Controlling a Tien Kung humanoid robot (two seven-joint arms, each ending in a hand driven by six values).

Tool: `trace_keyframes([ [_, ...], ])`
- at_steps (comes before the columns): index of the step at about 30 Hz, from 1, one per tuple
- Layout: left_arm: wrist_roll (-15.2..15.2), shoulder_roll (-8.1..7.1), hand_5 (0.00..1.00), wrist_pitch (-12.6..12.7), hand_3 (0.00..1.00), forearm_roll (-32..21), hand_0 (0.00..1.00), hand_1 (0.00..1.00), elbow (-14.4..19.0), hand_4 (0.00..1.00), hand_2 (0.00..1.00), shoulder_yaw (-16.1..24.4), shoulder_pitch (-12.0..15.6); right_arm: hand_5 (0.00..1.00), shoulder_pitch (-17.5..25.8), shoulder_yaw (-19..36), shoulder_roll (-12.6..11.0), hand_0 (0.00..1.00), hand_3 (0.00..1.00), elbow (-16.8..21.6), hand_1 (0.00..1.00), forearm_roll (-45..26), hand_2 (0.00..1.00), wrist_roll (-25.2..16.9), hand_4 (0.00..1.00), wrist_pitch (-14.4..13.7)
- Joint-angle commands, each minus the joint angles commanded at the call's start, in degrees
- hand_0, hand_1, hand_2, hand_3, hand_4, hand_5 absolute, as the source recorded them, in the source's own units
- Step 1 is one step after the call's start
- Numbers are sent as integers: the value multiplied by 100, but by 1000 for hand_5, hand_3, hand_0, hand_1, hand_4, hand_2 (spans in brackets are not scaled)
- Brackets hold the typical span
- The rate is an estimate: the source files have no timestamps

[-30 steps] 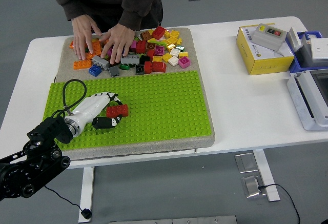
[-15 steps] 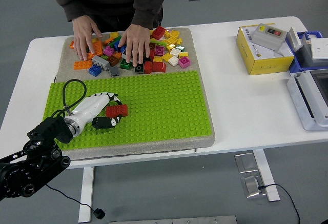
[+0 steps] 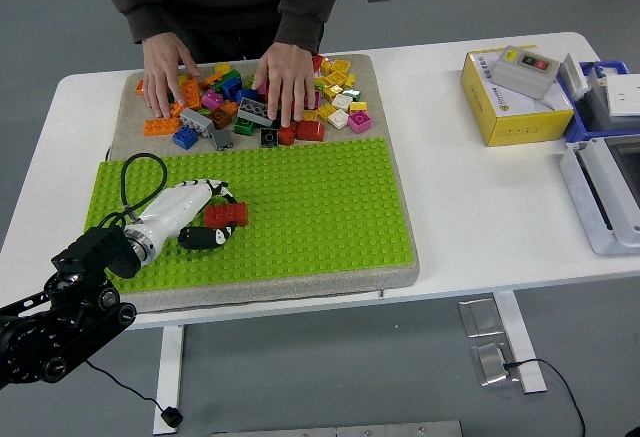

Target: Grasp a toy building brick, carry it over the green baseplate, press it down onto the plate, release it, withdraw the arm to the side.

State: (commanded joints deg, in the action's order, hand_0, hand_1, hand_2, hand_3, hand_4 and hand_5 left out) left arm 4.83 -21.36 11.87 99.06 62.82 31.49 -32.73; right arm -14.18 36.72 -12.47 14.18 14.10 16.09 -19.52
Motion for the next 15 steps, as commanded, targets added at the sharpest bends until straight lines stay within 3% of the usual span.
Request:
trace_keyframes([
  [15, -9, 65, 262, 21, 605, -12, 969, 958, -62, 494, 917, -64, -89, 987, -19, 1, 5, 644, 699, 0, 600, 8, 533, 2, 433, 10],
])
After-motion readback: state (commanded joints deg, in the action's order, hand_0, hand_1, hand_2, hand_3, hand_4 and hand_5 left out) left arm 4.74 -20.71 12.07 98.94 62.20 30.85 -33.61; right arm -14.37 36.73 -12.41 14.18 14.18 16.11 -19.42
